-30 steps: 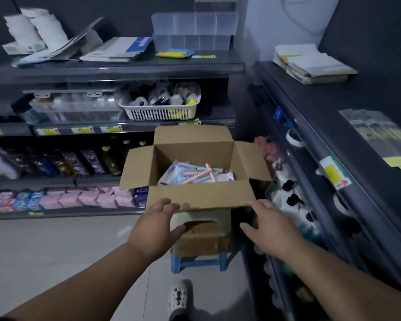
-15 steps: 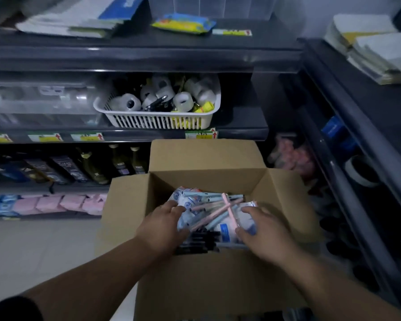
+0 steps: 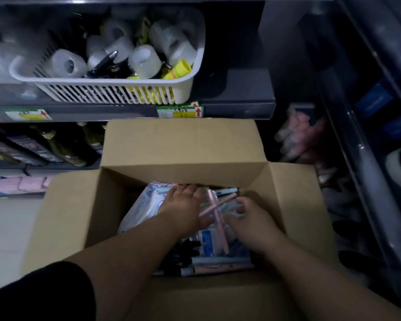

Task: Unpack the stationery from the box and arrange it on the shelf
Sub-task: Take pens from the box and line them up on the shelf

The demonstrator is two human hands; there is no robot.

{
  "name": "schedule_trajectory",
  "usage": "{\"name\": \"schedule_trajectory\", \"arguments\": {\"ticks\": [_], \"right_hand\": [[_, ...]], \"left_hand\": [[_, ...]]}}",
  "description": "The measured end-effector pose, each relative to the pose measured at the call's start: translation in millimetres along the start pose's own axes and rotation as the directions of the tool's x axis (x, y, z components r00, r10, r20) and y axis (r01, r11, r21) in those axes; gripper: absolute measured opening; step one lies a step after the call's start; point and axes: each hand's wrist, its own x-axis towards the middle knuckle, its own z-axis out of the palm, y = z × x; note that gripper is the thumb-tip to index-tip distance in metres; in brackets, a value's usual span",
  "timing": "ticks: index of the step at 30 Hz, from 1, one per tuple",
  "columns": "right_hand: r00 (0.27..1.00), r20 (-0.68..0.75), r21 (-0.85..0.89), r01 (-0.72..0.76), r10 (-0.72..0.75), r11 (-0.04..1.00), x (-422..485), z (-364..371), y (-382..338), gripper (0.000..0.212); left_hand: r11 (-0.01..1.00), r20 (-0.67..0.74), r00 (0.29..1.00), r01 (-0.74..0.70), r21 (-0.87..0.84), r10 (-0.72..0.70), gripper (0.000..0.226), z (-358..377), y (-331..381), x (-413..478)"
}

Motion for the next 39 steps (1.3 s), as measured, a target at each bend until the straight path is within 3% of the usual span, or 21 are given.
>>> {"name": "schedule_trajectory", "arguments": {"ticks": [3, 9, 11, 14, 17, 20, 24, 28, 32, 39], "right_hand": [[0.998, 0.045, 0.093, -0.054, 0.05, 0.994, 4.3, 4.9, 2.7, 0.06], [0.991, 0.119, 0.216, -0.083, 0.059, 0.973, 10.7, 13.3, 2.9, 0.04], [0.987, 0.118, 0.264, -0.135, 0.107, 0.955, 15.2, 19.0, 3.2, 0.031], [0.954, 0.18, 0.482, -0.298, 0.24, 0.824, 21.5, 27.0, 2.0, 0.02], [0.941, 0.196, 0.591, -0.339, 0.278, 0.732, 28.0, 34.5, 3.2, 0.016], [0.945, 0.185, 0.629, -0.325, 0.271, 0.706, 31.8, 40.8, 1.3, 0.015], [0.946, 0.248, 0.682, -0.323, 0.209, 0.656, 33.2, 47.7, -3.2, 0.017], [0.948, 0.26, 0.706, -0.317, 0.185, 0.633, 30.3, 46.7, -2.5, 0.012], [0.94, 0.298, 0.728, -0.338, 0.169, 0.596, 22.3, 45.1, -6.2, 0.012], [0.922, 0.333, 0.708, -0.382, 0.197, 0.594, 17.8, 49.2, -13.6, 0.031]], "left_hand": [[0.998, 0.007, 0.999, 0.054, 0.038, -0.054, 0.087, 1.4, 2.9, 5.5], [0.982, -0.001, 0.986, 0.164, 0.097, -0.165, 0.072, 7.0, 3.4, -4.5], [0.981, 0.029, 0.984, 0.173, 0.083, -0.176, 0.079, 10.1, -1.6, -11.3], [0.988, 0.046, 0.987, 0.151, 0.019, -0.152, 0.092, 9.1, -8.3, -15.7], [0.975, 0.14, 0.979, 0.166, -0.146, -0.145, 0.067, 8.8, -7.9, -19.4], [0.922, 0.206, 0.967, 0.213, -0.323, -0.151, 0.071, 6.9, -8.3, -20.4], [0.868, 0.173, 0.977, 0.19, -0.459, -0.122, 0.057, 7.3, -12.1, -17.8], [0.835, 0.124, 0.984, 0.173, -0.523, -0.126, 0.046, 5.4, -14.1, -27.2], [0.802, 0.09, 0.986, 0.169, -0.573, -0.143, 0.05, -3.6, -10.1, -36.9], [0.771, 0.074, 0.994, 0.111, -0.627, -0.084, 0.027, -15.8, -6.7, -46.4]]}}
